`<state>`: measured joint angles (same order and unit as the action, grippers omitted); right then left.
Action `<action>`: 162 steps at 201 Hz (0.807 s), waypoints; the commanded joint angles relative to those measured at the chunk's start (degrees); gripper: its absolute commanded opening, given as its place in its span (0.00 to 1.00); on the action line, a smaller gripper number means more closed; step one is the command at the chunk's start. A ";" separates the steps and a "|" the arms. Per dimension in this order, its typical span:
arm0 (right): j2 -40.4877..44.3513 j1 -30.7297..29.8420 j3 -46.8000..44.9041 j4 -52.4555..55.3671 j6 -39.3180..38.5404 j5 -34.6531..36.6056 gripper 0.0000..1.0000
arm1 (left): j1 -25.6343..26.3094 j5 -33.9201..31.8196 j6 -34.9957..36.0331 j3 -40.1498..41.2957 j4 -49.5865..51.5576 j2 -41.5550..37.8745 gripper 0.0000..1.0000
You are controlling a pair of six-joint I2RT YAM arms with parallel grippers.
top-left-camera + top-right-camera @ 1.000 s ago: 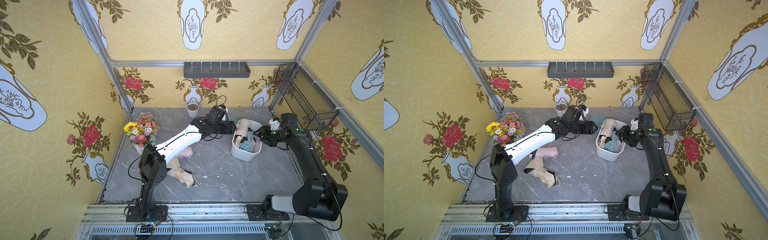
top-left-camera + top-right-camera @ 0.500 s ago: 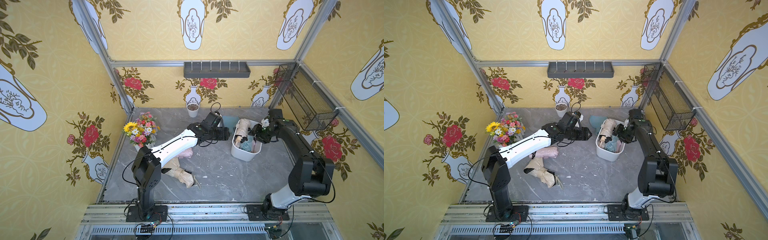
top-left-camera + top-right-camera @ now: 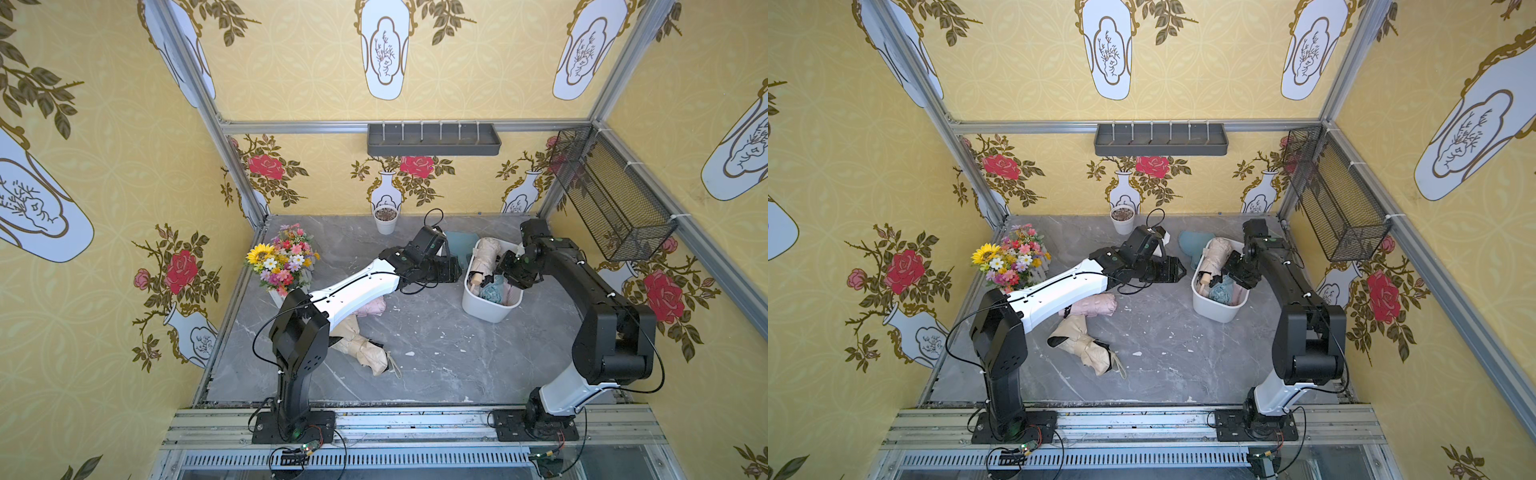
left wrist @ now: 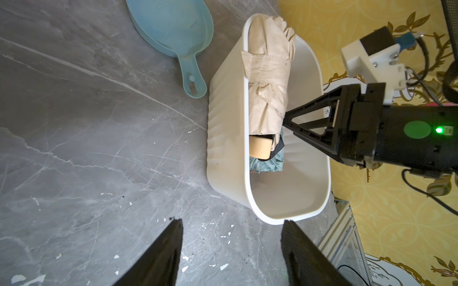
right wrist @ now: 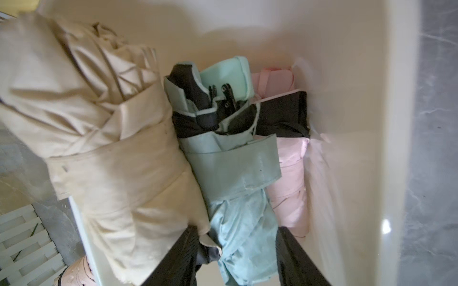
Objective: Put the umbrella into the storage box
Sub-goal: Adjust the umbrella in the storage box.
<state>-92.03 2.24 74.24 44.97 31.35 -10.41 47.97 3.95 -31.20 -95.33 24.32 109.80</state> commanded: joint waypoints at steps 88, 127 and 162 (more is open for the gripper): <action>-0.77 1.21 -1.31 -2.40 0.43 -1.66 0.52 | 0.02 4.45 -1.92 -2.83 -3.37 5.79 0.61; -3.63 0.44 -0.89 -4.20 -2.89 -3.22 0.51 | 0.37 7.00 -3.11 -4.67 -5.16 8.53 0.58; -4.07 -0.03 -1.68 -6.36 -3.93 -3.56 0.61 | 0.55 8.19 -4.30 -5.27 -6.80 10.57 0.56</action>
<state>-95.53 2.35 72.90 41.85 29.30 -12.97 48.42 10.31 -34.61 -100.14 20.12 118.93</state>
